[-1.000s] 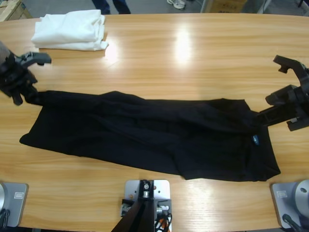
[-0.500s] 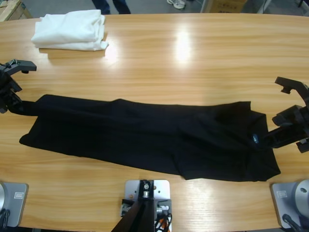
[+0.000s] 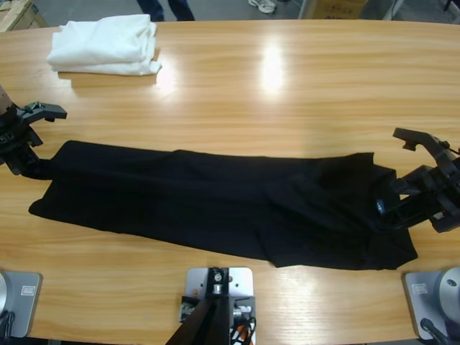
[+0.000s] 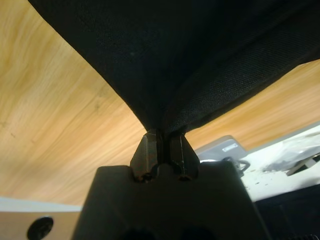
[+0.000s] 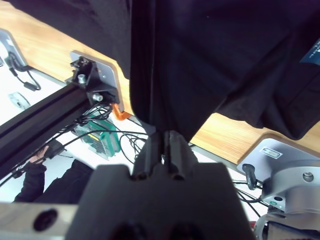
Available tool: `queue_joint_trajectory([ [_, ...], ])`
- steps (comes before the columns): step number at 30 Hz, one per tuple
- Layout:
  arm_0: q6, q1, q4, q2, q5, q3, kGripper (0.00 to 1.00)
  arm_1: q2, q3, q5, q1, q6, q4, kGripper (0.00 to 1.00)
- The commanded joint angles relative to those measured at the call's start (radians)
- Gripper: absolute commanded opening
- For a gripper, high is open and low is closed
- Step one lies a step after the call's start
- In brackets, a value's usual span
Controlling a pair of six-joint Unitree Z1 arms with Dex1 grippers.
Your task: Fold clothes
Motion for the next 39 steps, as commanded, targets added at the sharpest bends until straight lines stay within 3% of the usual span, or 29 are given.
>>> queue_joint_trajectory([
  [1,-0.025,-0.009,0.013,0.031,-0.003,0.027,0.743,0.032,0.003,-0.182,0.013,0.133,0.057,1.000],
  [4,-0.092,-0.009,0.013,-0.022,-0.023,0.022,0.778,0.027,-0.002,-0.204,0.019,0.151,0.064,1.000],
  [6,-0.181,-0.009,0.011,-0.050,-0.029,0.017,0.878,0.022,-0.005,-0.205,0.020,0.150,0.062,1.000],
  [10,-0.374,-0.005,0.008,-0.029,-0.034,0.001,0.954,0.006,-0.019,-0.140,0.028,0.132,0.011,0.990],
  [12,-0.518,0.027,0.007,-0.010,-0.080,-0.008,0.923,0.003,-0.032,-0.104,0.055,0.099,-0.025,0.911],
  [15,-0.562,0.107,-0.041,0.010,-0.232,0.024,0.858,-0.001,-0.035,-0.119,0.088,0.080,-0.109,0.834],
  [16,-0.568,0.120,-0.072,0.007,-0.253,0.051,0.858,-0.001,-0.034,-0.125,0.090,0.067,-0.163,0.710],
  [17,-0.577,0.126,-0.101,-0.001,-0.258,0.076,0.861,0.004,-0.026,-0.129,0.090,0.051,-0.205,0.647],
  [23,-0.667,0.129,-0.239,-0.083,-0.262,0.187,0.870,0.085,0.044,-0.134,0.094,-0.051,-0.370,0.646],
  [30,-0.674,0.129,-0.246,-0.113,-0.260,0.207,0.881,0.210,0.137,-0.107,0.125,-0.079,-0.555,0.646],
  [39,-0.669,0.129,-0.247,-0.120,-0.256,0.225,0.918,0.303,0.154,-0.067,0.127,-0.109,-0.645,0.642],
])
